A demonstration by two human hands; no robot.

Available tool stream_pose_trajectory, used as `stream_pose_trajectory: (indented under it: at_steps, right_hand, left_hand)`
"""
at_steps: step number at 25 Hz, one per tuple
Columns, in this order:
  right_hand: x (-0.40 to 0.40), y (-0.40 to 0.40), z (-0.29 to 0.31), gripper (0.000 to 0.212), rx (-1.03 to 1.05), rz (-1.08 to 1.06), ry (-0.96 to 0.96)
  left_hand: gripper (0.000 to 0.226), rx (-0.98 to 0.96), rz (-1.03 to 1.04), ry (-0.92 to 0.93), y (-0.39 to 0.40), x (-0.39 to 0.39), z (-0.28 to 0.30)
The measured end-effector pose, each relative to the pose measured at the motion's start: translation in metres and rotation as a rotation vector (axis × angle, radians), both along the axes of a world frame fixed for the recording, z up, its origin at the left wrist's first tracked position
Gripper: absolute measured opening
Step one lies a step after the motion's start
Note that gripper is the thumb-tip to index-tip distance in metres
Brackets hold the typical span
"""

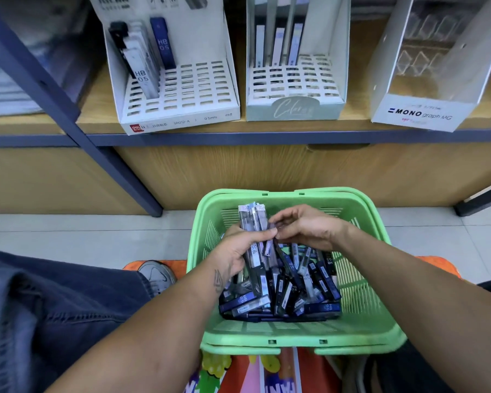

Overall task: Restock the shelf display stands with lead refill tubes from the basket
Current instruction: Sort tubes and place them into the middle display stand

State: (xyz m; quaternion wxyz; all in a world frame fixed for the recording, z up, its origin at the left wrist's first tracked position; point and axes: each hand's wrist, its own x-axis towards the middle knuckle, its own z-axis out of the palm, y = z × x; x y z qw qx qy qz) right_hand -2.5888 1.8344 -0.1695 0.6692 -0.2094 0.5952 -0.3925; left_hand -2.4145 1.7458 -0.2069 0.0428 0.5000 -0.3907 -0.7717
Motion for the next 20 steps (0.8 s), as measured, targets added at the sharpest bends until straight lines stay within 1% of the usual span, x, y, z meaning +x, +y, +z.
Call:
stream_pose_trajectory:
  at_steps: [3, 4, 6, 7, 9, 12, 14, 15, 17, 18, 20]
  right_hand:
    - [-0.001, -0.002, 0.014, 0.042, -0.048, 0.045, 0.052]
    - [-0.002, -0.001, 0.018, 0.044, -0.070, 0.036, 0.069]
    - [-0.002, 0.001, 0.026, 0.047, -0.120, -0.007, 0.073]
    - [-0.002, 0.002, 0.031, 0.046, -0.142, -0.033, 0.071]
    - [-0.002, 0.001, 0.043, 0.038, -0.186, -0.063, 0.071]
    - [-0.007, -0.001, 0.069, 0.036, -0.220, -0.004, 0.073]
    - [-0.014, -0.002, 0.089, 0.031, -0.232, 0.063, 0.117]
    - [-0.018, -0.002, 0.099, 0.026, -0.236, 0.104, 0.157]
    - [-0.028, -0.003, 0.123, 0.018, -0.249, 0.182, 0.221]
    - [-0.033, -0.004, 0.136, 0.017, -0.255, 0.197, 0.233]
    - [-0.042, -0.006, 0.166, 0.019, -0.286, 0.161, 0.263]
  left_hand:
    - [0.116, 0.024, 0.000, 0.003, -0.014, -0.003, -0.039]
    - [0.113, 0.033, -0.002, 0.010, -0.016, -0.003, -0.037]
    - [0.104, 0.026, 0.013, 0.018, -0.009, -0.004, -0.001]
    - [0.093, 0.028, 0.018, 0.047, -0.002, -0.004, 0.029]
    - [0.070, 0.059, -0.005, 0.128, 0.001, -0.004, 0.059]
    - [0.046, 0.065, -0.012, 0.196, -0.001, -0.007, 0.084]
    - [0.034, 0.070, -0.001, 0.241, 0.000, -0.009, 0.100]
    - [0.033, 0.056, -0.002, 0.247, 0.000, -0.011, 0.108]
    - [0.041, -0.007, -0.023, 0.242, -0.006, -0.013, 0.124]
    - [0.050, -0.053, -0.041, 0.220, -0.011, -0.015, 0.134]
    - [0.076, -0.128, -0.121, 0.162, -0.019, -0.019, 0.158]
